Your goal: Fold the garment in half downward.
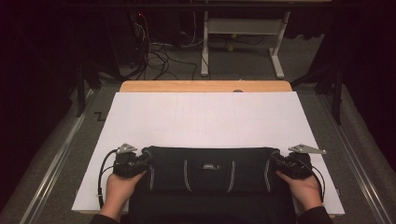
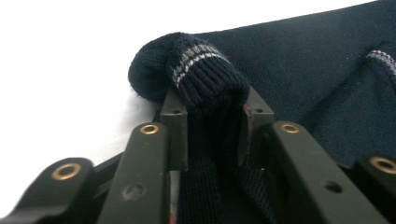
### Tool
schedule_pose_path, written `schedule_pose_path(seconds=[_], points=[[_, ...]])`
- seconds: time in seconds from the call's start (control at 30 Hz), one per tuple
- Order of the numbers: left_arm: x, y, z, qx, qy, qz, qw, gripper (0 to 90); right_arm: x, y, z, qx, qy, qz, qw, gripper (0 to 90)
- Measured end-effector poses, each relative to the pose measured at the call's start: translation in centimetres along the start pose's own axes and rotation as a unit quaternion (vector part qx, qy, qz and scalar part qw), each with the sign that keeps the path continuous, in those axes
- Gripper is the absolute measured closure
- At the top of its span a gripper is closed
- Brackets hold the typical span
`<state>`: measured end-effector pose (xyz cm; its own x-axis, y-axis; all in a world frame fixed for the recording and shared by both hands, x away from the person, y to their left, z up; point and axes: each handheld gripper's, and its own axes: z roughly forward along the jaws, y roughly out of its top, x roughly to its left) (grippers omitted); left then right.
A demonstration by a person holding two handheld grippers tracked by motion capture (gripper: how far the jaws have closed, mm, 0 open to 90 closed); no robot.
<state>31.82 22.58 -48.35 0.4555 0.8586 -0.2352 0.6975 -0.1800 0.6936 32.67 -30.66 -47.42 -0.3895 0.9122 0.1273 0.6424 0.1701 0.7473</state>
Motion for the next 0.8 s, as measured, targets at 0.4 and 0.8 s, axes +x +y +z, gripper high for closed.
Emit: schedule_pose_path(seconds=[0.4, 0.8], points=[[-0.5, 0.0, -0.6, -0.028, 0.003, 0.014, 0.9995, 73.0, 0.3, 0.0, -0.3, -0.018, -0.007, -0.026, 0.9995, 79.6], [-1.3, 0.7, -1.8, -0.069, 0.011, 0.042, 0.9967, 75.0, 0.8, 0.6, -1.5, -0.056, -0.014, -0.047, 0.9972, 80.5]])
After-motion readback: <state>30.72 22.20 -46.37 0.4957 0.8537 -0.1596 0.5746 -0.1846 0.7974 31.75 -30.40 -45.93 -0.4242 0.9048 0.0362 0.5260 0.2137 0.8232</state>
